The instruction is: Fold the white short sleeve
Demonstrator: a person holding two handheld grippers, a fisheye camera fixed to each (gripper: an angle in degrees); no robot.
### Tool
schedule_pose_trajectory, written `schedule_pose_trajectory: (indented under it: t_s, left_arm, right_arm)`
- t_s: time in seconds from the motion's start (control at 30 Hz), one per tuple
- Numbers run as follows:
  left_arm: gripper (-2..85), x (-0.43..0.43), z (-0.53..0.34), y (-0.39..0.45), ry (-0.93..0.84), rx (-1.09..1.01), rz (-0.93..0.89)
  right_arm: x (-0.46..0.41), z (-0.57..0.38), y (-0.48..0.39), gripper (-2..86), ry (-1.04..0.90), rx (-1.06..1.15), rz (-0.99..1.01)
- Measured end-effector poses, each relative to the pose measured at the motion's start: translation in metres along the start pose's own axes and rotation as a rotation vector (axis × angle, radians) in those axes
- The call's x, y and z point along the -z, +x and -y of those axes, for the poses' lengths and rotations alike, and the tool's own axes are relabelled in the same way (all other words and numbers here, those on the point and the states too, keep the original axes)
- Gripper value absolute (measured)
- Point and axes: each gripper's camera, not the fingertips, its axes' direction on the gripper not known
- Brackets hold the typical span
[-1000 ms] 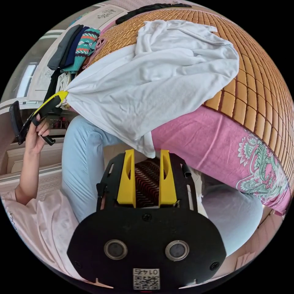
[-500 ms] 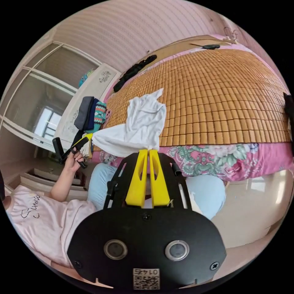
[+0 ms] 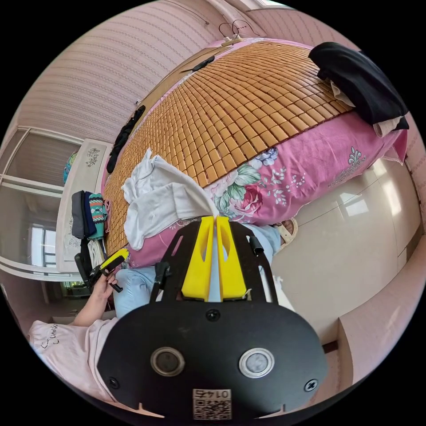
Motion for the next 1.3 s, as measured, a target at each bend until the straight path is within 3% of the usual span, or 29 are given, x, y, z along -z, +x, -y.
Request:
schedule_pose_trajectory:
  t_s: [0.1,0.23,0.3,0.5,0.6,0.73,0.93,1.1,1.3]
  left_arm:
    - [7.9,-0.004,0.015,0.016,0.010,-0.077,0.042]
    - [0.3,-0.013,0.019,0.025,-0.073,-0.187,0.127]
    - [-0.3,0.007,0.011,0.015,-0.032,-0.134,0.034]
    - [-0.9,0.159,-0.048,-0.043,0.338,0.050,-0.332]
    - [-1.0,0.245,-0.087,-0.066,0.569,0.046,-0.477]
    - [-1.0,0.357,-0.133,-0.065,0.894,-0.057,-0.482]
    - [-1.0,0.496,-0.148,-0.028,1.187,-0.255,-0.393]
    - [-1.0,0.531,-0.109,-0.033,1.172,-0.228,-0.229]
    - [-1.0,0.448,0.040,-0.097,0.782,0.049,-0.120]
  right_arm:
    - [0.011,-0.010,-0.005,0.3,-0.006,0.019,0.012]
    - [0.035,-0.025,-0.014,0.3,0.003,0.060,0.050]
    - [0.055,-0.032,-0.018,0.3,0.036,0.081,0.092]
    - [0.152,-0.064,-0.043,0.3,0.241,0.230,0.295]
    - [0.199,-0.081,-0.061,0.2,0.342,0.356,0.439]
    - [0.263,-0.108,-0.099,0.2,0.469,0.595,0.601]
    - [0.375,-0.126,-0.183,0.2,0.608,0.930,0.761]
    - [0.403,-0.093,-0.233,0.1,0.580,0.973,0.660]
    - [0.306,0.046,-0.249,0.1,0.274,0.669,0.384]
